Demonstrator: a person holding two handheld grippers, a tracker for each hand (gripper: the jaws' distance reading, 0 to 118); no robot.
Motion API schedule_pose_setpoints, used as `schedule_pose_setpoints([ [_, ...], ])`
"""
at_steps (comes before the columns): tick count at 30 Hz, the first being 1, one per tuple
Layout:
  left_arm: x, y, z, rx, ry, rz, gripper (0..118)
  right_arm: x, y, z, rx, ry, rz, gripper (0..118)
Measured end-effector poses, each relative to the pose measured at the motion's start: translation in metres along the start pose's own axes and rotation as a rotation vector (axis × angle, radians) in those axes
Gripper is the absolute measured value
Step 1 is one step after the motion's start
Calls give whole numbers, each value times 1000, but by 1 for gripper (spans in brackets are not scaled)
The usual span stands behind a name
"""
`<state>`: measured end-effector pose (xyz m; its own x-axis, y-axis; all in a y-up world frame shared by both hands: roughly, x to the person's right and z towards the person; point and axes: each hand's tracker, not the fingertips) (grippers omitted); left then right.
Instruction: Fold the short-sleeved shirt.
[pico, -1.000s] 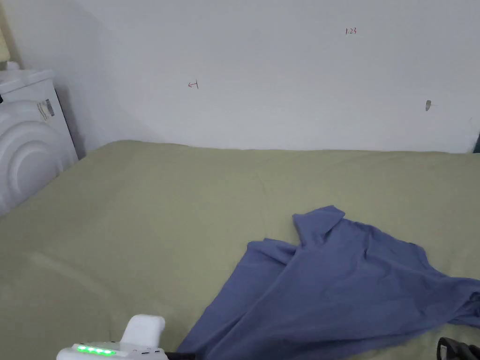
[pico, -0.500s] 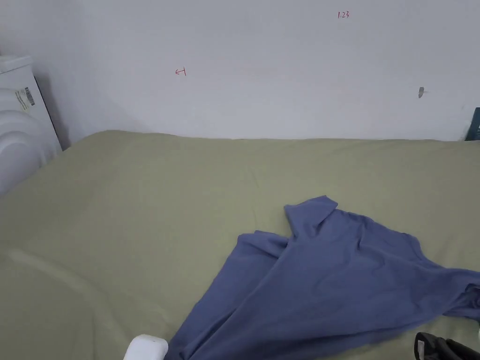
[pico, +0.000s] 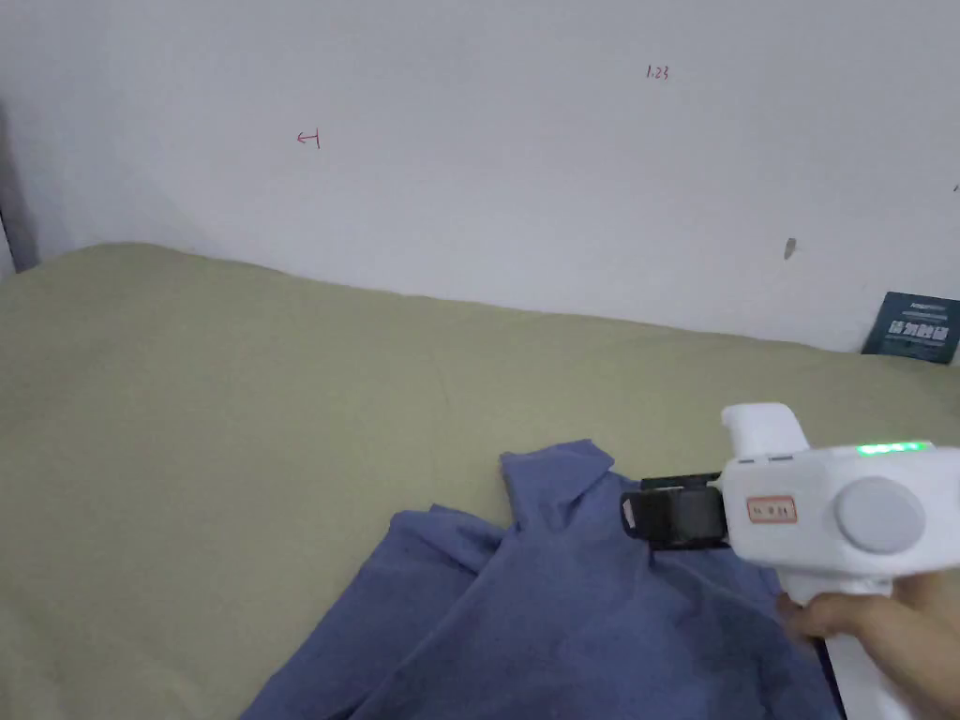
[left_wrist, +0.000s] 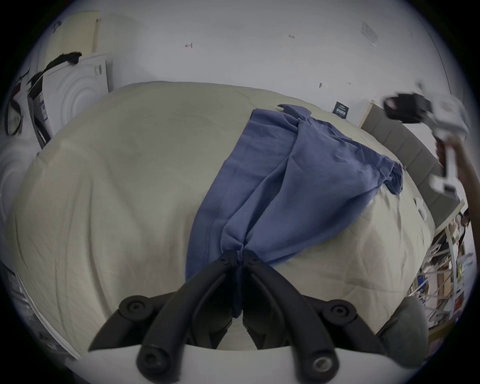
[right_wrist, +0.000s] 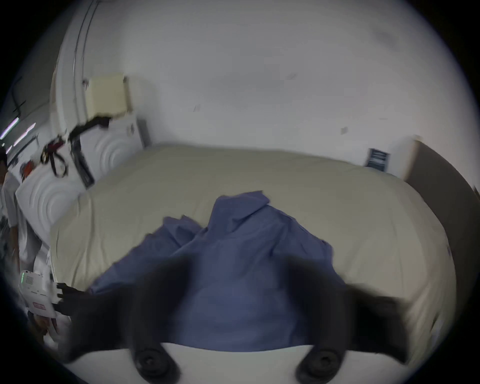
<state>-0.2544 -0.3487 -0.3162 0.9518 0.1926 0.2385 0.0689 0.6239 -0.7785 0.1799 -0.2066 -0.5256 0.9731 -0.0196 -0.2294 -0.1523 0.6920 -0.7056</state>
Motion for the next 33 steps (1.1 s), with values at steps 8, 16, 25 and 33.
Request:
schedule_pose_setpoints([
  [8, -1, 8, -2, -25, 1, 25, 4, 82, 88, -159, -316, -181, 288, 111],
  [16, -2, 7, -5, -34, 5, 9, 4, 93, 84, -222, -488, 57, 218, 111],
  [25, -3, 5, -7, -31, -4, 42, 4, 98, 97, -192, -329, 199, 24, 0],
  [33, -8, 3, -5, -12, -34, 94, 4, 73, 82, -166, -203, 164, 47, 0],
])
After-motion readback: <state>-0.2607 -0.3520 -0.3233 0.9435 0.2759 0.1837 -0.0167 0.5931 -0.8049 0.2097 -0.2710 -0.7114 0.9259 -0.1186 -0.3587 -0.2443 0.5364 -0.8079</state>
